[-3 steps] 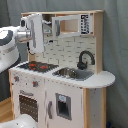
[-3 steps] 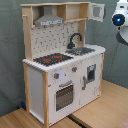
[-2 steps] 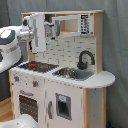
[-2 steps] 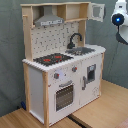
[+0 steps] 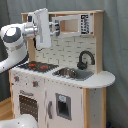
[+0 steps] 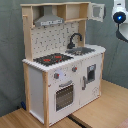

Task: Play with the kitchen

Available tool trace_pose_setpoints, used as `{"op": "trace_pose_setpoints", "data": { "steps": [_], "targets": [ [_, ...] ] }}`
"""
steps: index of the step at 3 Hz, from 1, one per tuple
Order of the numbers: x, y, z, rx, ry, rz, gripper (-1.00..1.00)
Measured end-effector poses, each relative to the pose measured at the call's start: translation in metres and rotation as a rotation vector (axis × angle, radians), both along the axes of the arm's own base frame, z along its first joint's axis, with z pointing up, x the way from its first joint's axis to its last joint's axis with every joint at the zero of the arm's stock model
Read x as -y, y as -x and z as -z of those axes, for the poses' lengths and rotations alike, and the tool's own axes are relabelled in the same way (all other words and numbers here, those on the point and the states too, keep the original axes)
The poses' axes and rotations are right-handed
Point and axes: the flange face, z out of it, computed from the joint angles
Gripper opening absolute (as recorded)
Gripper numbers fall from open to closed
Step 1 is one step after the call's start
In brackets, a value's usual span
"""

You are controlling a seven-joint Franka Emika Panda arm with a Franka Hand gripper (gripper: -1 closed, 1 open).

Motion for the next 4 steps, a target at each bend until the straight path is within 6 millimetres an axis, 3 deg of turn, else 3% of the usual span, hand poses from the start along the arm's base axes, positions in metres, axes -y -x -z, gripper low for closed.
{"op": "trace_pose_setpoints", "data": {
  "steps": [2,3,4],
  "targets": [
    [0.000,-0.026,0.000,-0.093,0.075,-0.127,-1.00],
    [-0.007,-0.040,0.005,-0.148,0.121,-0.204,-1.00],
    [-0.027,-0.065,0.021,-0.199,0.146,-0.291,-1.00]
  ]
}}
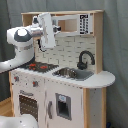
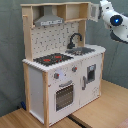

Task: Play with the kitchen

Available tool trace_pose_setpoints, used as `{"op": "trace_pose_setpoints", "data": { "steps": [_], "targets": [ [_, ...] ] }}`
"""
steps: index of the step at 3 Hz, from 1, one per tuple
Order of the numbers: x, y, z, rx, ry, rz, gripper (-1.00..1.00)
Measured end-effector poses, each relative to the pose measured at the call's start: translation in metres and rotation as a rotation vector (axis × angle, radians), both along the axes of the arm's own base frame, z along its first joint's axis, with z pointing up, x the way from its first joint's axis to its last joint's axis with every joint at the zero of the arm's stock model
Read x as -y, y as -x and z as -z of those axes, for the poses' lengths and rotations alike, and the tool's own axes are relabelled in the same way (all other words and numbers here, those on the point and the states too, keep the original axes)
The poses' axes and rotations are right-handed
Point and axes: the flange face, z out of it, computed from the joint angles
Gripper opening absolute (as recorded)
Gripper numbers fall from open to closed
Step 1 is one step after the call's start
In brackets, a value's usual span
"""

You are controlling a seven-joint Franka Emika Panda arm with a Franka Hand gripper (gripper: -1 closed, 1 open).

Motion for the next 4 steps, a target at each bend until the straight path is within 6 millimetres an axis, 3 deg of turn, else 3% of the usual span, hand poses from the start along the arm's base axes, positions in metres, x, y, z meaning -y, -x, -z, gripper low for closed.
{"op": "trace_pose_setpoints", "data": {
  "steps": [2,4],
  "targets": [
    [-0.044,-0.041,-0.007,-0.042,0.016,-0.108,-1.00],
    [-0.073,-0.079,-0.011,-0.067,0.028,-0.164,-1.00]
  ]
}}
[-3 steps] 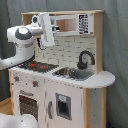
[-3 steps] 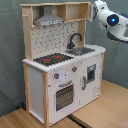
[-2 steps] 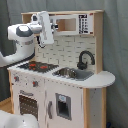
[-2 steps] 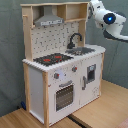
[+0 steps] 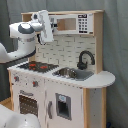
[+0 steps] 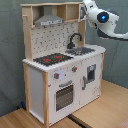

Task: Play with the kitchen

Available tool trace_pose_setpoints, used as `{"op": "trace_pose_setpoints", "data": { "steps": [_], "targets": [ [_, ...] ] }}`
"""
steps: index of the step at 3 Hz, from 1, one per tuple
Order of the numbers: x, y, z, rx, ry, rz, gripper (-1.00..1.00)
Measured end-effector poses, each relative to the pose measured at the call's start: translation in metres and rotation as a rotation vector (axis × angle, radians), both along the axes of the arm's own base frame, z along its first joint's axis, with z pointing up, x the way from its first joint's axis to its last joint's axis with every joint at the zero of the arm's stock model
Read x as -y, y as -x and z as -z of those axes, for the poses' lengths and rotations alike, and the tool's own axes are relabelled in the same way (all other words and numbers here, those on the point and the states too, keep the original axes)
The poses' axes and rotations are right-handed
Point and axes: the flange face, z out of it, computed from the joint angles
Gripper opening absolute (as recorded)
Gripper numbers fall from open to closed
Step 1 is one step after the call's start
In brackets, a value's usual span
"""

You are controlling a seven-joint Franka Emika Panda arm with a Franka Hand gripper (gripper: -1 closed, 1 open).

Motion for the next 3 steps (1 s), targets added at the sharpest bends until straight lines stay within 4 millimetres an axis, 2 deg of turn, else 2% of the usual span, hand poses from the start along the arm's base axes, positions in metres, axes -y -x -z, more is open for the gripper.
{"op": "trace_pose_setpoints", "data": {
  "steps": [2,3],
  "targets": [
    [-0.028,-0.035,0.004,-0.021,0.021,-0.043,-1.00],
    [-0.035,-0.053,0.007,-0.025,0.033,-0.055,-1.00]
  ]
}}
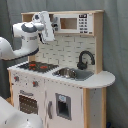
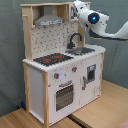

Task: Play with the kitchen

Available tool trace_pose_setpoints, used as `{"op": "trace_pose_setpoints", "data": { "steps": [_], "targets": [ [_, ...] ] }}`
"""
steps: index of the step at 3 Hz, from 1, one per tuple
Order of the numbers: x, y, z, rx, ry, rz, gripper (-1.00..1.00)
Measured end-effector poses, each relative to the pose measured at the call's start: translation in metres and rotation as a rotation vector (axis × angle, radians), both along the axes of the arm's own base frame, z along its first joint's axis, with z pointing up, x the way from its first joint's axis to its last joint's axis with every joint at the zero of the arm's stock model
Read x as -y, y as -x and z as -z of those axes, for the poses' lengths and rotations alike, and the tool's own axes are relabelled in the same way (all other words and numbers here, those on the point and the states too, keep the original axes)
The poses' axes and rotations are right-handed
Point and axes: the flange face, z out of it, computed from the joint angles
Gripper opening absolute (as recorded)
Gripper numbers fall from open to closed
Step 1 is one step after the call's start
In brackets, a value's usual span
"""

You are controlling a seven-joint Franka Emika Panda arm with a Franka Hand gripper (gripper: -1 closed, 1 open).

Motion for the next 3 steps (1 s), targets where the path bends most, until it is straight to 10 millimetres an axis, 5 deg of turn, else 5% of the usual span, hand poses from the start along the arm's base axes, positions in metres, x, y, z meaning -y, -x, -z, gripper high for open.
{"op": "trace_pose_setpoints", "data": {
  "steps": [1,2,3],
  "targets": [
    [0.005,-0.020,0.001,0.004,0.017,0.002,-1.00],
    [-0.043,0.000,0.009,-0.002,-0.006,-0.039,-1.00],
    [-0.050,0.012,0.025,-0.025,-0.054,-0.020,-1.00]
  ]
}}
